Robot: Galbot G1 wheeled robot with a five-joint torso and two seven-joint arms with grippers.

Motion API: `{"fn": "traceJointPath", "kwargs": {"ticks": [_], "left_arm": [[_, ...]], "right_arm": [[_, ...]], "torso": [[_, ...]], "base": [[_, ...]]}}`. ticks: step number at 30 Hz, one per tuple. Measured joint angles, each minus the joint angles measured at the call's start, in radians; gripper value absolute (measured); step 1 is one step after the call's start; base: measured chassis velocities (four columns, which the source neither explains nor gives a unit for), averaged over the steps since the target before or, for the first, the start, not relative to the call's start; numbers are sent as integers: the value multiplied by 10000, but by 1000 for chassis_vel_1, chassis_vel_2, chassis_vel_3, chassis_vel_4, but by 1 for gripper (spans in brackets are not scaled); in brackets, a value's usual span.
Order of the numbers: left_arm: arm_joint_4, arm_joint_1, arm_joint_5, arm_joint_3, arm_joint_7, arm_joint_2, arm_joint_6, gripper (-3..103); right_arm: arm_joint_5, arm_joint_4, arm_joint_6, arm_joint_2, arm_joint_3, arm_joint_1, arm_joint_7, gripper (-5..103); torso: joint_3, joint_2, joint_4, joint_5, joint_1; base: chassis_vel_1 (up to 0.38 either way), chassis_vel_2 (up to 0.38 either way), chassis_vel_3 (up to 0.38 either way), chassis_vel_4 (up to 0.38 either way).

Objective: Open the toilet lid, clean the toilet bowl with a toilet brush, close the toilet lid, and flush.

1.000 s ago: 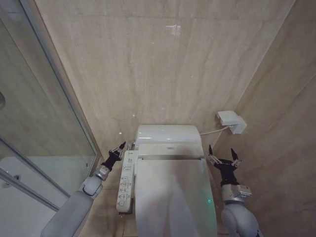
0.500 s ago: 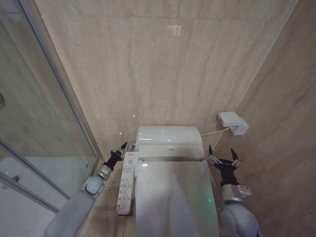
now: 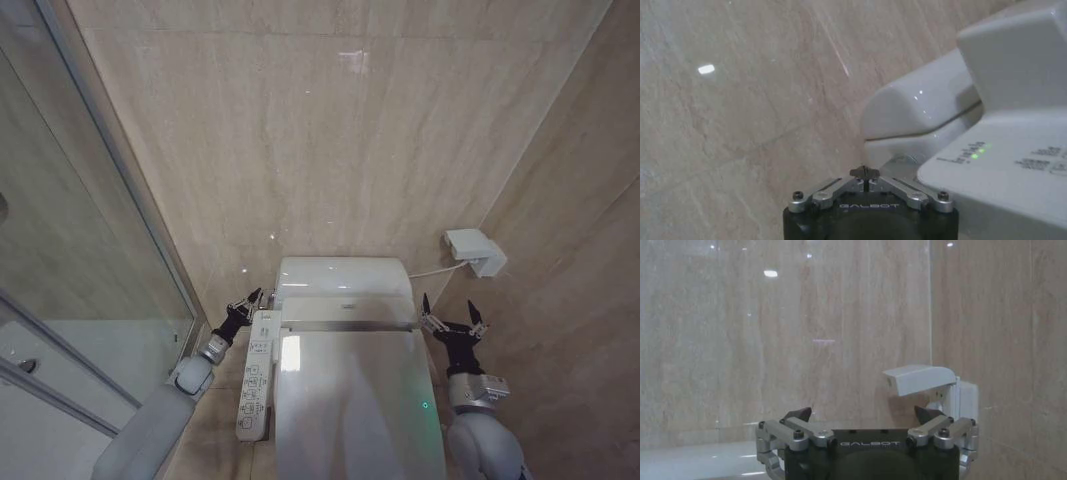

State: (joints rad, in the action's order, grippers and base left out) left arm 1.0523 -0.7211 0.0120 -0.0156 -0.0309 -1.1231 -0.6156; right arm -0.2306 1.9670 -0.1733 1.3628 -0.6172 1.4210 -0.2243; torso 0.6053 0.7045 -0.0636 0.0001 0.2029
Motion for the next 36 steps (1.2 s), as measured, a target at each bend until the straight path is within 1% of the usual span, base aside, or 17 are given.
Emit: {"fn": "traceJointPath", "kwargs": {"ticks": [7,14,21,23,24,36], "left_arm": [[3,-134,-75,-11,-9,-1,-76,0],[110,-521,-262,-102,3,14,-228,0],[69,-657,-378,-110,5,-37,-291,0],[58,-660,-383,-110,5,-44,-291,0],[13,-655,-391,-104,2,-62,-282,0],[-471,-120,-360,54,-18,-66,-312,0]], "right_arm": [[0,0,0,0,0,-1,0,100],[0,0,0,0,0,0,0,100],[0,0,0,0,0,0,0,100],[0,0,0,0,0,0,0,100],[0,0,0,0,0,0,0,100],[0,0,0,0,0,0,0,100]], "torso": [[0,0,-5,1,0],[-1,1,-2,3,-1],[0,2,-1,2,-1],[0,2,-2,2,-1],[1,2,-7,-1,-1],[2,0,-6,-2,1]], "base": [[0,0,0,0],[0,0,0,0],[0,0,0,0],[0,0,0,0],[0,0,0,0],[0,0,0,0]]}}
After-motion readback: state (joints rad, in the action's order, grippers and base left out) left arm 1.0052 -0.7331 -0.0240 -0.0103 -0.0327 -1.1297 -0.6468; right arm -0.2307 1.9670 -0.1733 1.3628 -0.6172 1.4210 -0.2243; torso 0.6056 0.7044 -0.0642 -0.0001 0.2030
